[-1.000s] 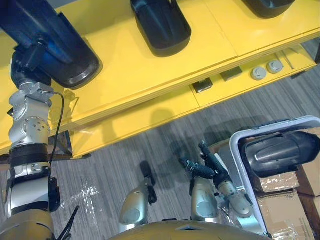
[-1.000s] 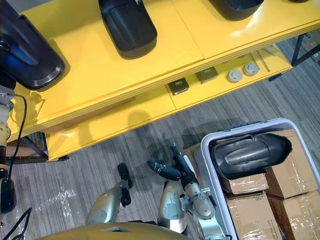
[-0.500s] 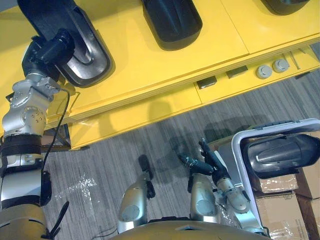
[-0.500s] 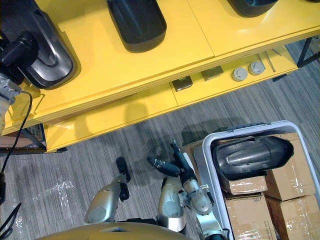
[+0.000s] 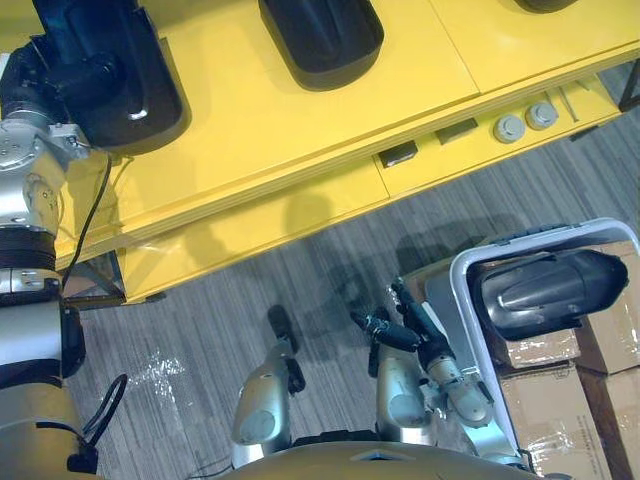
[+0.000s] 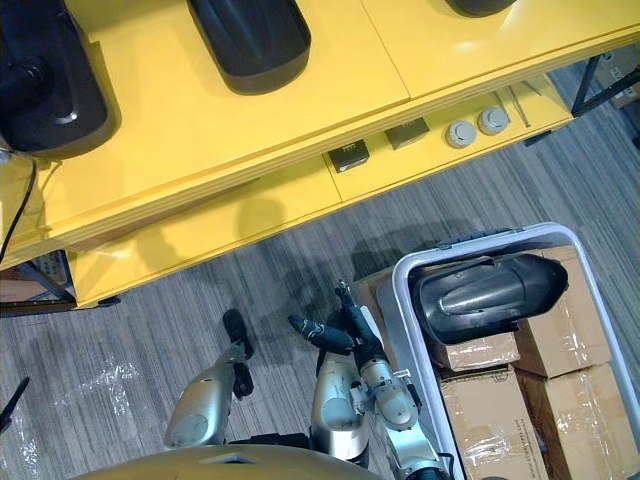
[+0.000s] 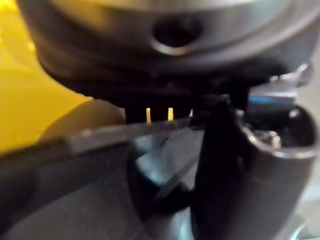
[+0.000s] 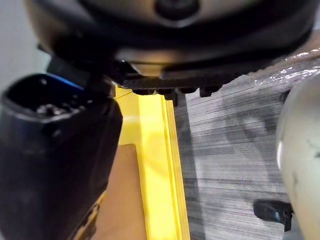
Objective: Walk over and take three plastic housings, then place them on the shelf
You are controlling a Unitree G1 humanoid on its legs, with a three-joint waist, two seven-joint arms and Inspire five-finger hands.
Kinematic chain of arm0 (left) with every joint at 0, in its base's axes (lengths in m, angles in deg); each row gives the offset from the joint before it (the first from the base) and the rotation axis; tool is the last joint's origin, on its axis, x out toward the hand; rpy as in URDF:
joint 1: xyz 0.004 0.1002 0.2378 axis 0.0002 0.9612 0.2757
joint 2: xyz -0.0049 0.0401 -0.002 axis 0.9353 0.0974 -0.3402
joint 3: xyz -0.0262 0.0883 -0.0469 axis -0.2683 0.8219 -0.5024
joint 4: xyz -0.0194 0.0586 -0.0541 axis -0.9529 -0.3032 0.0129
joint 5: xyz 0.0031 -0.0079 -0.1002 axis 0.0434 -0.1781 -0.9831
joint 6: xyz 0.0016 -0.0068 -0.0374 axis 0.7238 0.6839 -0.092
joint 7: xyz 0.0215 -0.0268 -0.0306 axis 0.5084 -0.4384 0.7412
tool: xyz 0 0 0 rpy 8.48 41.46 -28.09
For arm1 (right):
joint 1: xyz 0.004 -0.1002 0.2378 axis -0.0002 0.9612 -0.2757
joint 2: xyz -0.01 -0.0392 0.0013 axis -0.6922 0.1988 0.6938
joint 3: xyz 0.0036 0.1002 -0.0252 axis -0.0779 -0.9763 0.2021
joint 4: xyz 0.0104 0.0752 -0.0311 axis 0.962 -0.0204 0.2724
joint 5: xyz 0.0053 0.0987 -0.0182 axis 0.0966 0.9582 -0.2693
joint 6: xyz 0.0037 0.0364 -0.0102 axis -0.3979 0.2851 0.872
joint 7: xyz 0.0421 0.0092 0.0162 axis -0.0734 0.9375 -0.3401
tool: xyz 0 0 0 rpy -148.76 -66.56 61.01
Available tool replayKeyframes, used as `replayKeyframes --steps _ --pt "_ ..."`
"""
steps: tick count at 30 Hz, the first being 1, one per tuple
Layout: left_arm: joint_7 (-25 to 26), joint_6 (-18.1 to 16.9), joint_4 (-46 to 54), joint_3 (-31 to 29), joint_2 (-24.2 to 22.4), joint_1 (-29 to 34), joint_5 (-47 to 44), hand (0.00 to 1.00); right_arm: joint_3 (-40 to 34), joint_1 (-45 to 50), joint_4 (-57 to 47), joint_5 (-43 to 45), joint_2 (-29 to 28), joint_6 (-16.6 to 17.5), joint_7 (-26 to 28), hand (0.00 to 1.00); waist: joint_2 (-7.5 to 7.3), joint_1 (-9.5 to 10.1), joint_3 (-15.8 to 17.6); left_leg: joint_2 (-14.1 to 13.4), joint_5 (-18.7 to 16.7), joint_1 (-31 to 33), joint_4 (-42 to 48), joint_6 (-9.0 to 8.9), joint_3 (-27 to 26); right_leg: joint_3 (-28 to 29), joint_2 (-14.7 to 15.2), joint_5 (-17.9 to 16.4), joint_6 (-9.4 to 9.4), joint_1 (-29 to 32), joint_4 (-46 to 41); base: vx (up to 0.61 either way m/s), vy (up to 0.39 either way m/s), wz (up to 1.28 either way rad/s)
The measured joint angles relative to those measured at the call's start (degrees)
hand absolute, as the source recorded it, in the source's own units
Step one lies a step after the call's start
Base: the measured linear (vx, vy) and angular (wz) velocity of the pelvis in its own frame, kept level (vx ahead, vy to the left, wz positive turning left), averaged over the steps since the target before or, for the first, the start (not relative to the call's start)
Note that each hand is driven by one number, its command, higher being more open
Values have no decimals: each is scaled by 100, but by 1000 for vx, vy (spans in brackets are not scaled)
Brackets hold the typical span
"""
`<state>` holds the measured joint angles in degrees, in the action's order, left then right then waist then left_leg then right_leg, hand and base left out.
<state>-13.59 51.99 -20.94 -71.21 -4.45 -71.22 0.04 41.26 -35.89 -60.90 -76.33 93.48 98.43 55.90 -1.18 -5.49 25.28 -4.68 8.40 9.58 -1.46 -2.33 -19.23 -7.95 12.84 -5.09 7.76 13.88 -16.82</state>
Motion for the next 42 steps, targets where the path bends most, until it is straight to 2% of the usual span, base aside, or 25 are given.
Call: replayKeyframes --steps 15,23,31,33,35,38,42 --pt "7 6 -328 79 15 -134 194 100 147 4 -7 58 -7 0 -116 100 -7 -86 3 -5 -1 -190 -94 -17 -55 10 -8 -5 -9 -137 18 20 -2 -1" --pt "124 84 -311 163 16 -102 187 100 149 87 -16 57 -199 42 -231 100 -3 -81 -17 -4 -24 -533 -210 -53 -27 -121 -14 19 5 -625 346 56 13 2" --pt "130 96 -137 148 16 67 163 100 221 122 -75 31 -364 81 -395 100 11 44 -176 6 -37 -847 -320 -70 0 -294 -122 178 29 -1255 994 80 10 5" --pt "198 91 -134 77 18 137 166 100 268 116 -88 -30 -393 97 -481 100 39 99 -422 0 -38 -847 -320 -69 4 -340 -150 239 13 -1356 1175 57 3 5" --pt "211 64 -133 57 37 139 156 100 323 112 -136 -226 -393 107 -581 100 41 134 -534 -6 -39 -906 -321 -70 11 -370 -177 282 12 -1495 1313 45 -1 2" --pt "220 -94 64 56 54 205 81 100 392 105 -547 -552 -337 107 -1015 100 101 226 -758 -71 -70 -1020 -322 -106 45 -414 -204 310 5 -1670 1429 -2 2 1" --pt "273 -630 613 38 65 545 -292 100 265 -10 -1445 -695 -165 108 -1710 100 191 268 -1196 -116 -115 -1043 -325 -146 51 -424 -248 381 -17 -1725 1562 -13 3 -2"
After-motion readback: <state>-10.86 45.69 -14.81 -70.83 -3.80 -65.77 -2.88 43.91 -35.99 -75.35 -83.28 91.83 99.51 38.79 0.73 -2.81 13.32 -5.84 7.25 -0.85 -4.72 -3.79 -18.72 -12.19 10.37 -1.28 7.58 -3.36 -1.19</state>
